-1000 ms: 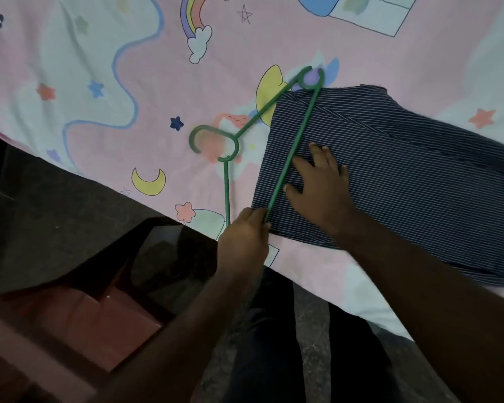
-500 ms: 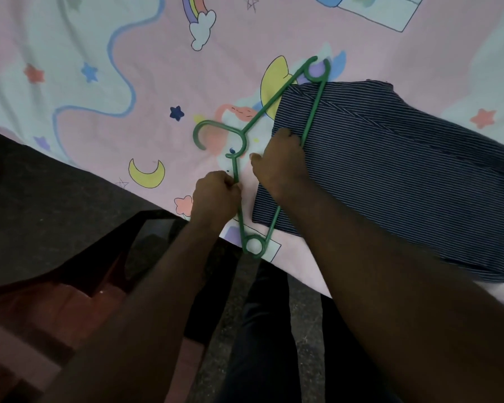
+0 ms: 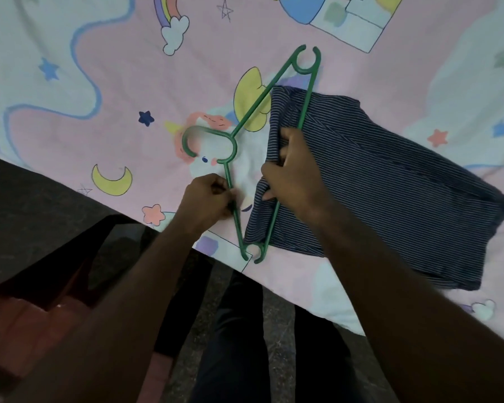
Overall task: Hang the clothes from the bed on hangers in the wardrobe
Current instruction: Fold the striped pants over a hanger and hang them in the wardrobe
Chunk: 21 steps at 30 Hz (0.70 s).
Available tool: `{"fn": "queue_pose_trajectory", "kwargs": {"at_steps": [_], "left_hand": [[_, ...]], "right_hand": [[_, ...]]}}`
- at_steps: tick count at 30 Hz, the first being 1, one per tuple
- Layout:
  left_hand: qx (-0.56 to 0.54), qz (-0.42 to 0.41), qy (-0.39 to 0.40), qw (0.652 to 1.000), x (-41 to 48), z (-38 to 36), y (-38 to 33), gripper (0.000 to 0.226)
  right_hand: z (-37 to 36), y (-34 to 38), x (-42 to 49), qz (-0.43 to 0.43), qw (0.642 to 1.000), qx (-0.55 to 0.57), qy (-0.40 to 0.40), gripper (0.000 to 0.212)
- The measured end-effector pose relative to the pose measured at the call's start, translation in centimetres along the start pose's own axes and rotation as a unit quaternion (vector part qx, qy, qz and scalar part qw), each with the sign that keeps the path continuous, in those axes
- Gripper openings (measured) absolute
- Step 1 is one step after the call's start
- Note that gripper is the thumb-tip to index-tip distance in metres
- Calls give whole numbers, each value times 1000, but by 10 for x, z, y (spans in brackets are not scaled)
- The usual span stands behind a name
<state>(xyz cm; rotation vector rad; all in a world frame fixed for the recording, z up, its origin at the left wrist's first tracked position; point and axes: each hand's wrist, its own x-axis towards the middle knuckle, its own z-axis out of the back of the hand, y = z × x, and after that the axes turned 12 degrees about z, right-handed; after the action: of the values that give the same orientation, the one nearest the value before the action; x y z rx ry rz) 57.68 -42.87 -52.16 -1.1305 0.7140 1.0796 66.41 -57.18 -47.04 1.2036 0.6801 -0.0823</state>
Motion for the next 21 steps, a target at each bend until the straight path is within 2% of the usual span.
{"fn": "queue_pose_trajectory", "kwargs": {"at_steps": [3, 8, 10, 13, 16, 19, 21], "left_hand": [[-20, 0, 58, 998, -8, -17, -10, 15], [-39, -24, 110, 993, -18, -47, -26, 10], [-52, -22, 129, 990, -20, -59, -28, 13], [-55, -16, 139, 989, -22, -79, -29, 18], [-50, -20, 106, 993, -26, -96, -27, 13], [-31, -36, 79, 996, -30, -107, -28, 14], [-27, -41, 72, 996, -33, -113, -27, 18]], "right_hand": [[7, 7, -9, 11, 999, 25, 21, 63], [49, 18, -28, 43, 996, 71, 20, 59], [82, 17, -42, 68, 995, 66, -13, 52], [135, 3, -63, 75, 988, 68, -113, 43], [171, -49, -68, -1, 976, 80, -204, 32], [177, -100, -68, -110, 967, 159, -166, 29], [175, -111, -69, -121, 975, 94, -159, 27]]}}
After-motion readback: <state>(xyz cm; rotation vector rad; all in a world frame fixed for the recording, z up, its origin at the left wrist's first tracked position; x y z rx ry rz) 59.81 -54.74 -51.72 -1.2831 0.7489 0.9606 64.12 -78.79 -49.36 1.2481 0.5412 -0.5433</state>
